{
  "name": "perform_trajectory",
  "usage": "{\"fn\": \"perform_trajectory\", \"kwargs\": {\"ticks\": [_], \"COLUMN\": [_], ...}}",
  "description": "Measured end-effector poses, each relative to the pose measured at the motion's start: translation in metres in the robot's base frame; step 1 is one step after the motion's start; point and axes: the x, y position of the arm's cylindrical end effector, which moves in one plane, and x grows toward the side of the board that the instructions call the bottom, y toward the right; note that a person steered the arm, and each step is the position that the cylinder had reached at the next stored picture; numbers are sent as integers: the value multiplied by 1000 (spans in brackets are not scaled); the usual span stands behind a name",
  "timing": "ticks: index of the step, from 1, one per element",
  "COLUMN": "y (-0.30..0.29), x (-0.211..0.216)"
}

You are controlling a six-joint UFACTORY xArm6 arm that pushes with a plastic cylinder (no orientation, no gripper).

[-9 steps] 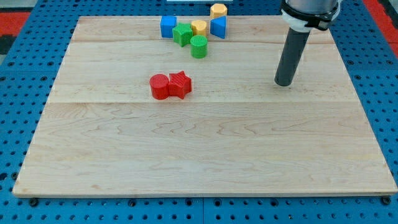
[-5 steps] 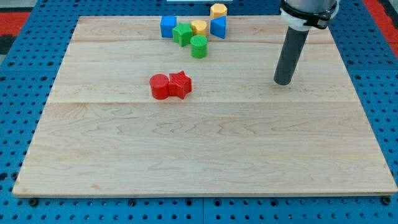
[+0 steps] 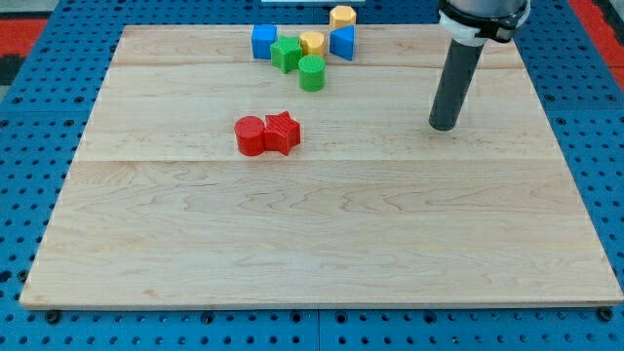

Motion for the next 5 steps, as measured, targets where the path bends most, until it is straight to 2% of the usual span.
{"fn": "perform_trajectory", "kwargs": {"ticks": [2, 4, 5], "y": [0, -28, -34], "x": [-1, -1, -23]}}
